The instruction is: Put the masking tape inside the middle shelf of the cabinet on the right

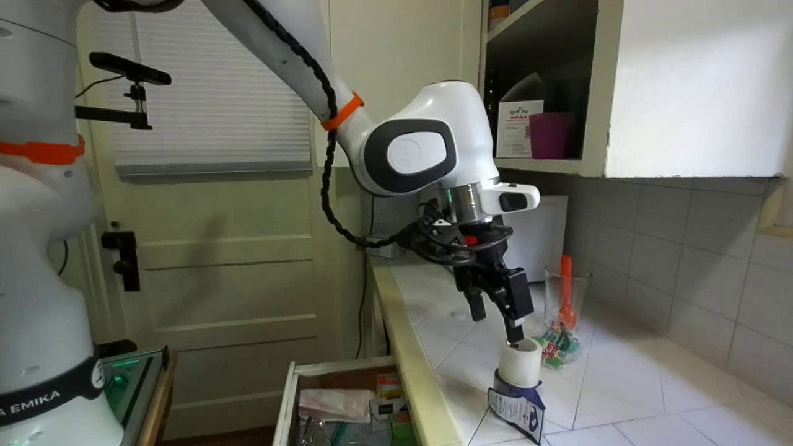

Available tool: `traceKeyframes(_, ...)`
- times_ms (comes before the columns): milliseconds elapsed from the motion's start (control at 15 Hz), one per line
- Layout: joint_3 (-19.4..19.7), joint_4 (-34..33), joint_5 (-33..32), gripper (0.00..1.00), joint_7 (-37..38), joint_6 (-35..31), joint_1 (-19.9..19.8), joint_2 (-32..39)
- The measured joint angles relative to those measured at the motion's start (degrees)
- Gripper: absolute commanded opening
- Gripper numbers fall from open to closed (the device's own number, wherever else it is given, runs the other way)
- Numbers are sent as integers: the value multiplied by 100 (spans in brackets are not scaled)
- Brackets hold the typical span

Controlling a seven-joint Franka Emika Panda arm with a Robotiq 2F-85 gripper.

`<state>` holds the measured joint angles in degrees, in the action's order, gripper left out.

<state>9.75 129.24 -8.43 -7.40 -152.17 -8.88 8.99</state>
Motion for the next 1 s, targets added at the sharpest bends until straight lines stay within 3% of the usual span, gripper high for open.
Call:
traceKeyframes(400, -70, -510, 50, 95, -163, 0, -7, 471)
traceKeyframes(800, -218, -844, 50, 89, -203, 5, -4, 758)
traceKeyframes(1000, -271, -929, 49, 93, -203, 6, 9, 855)
